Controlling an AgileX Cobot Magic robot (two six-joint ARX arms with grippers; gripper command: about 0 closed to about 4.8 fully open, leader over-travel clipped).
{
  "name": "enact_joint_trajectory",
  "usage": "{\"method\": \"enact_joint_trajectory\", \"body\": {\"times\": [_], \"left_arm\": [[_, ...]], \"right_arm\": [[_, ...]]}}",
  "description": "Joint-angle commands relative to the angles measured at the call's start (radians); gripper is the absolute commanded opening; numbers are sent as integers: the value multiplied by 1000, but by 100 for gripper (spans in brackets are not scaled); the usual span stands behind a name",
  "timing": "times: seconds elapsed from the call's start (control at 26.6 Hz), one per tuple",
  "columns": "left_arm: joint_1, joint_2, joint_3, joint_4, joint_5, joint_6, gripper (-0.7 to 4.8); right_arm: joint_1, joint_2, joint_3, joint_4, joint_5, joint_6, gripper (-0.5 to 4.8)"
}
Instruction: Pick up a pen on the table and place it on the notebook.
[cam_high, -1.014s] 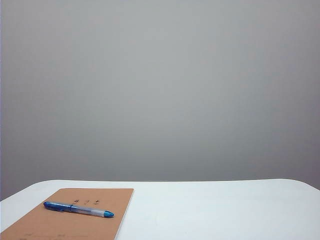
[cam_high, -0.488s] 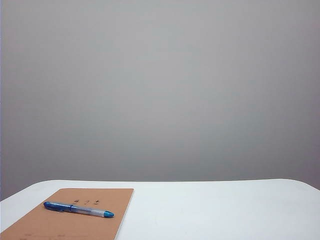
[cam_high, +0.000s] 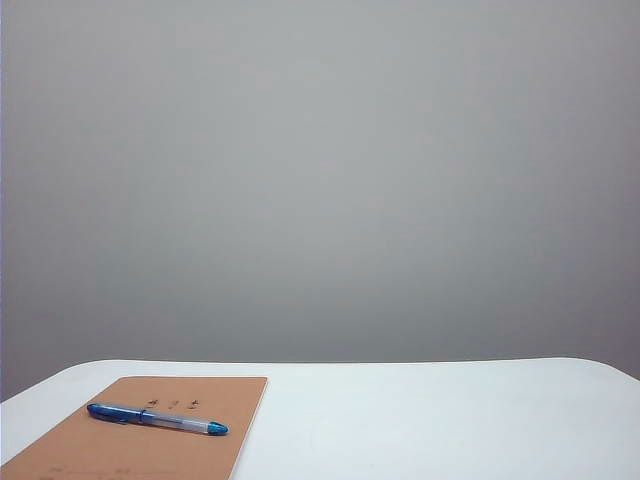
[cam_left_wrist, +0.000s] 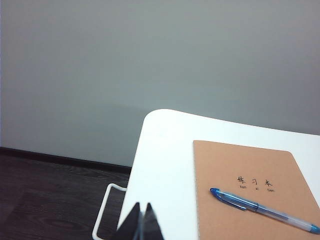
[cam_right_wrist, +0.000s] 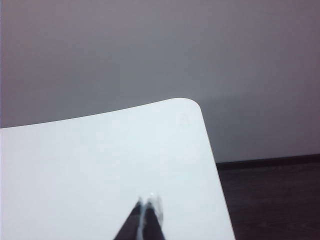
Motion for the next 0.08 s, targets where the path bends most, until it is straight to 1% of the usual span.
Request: {"method": "enact_joint_trajectory", "body": {"times": [0.04,0.08], "left_arm": [[1,0,2,-10,4,-3,-5],[1,0,2,-10,5,-3,-5]], "right_arm": [[0,-1,-6,8,1,4,-8],[0,-1,-6,8,1,4,-8]]}}
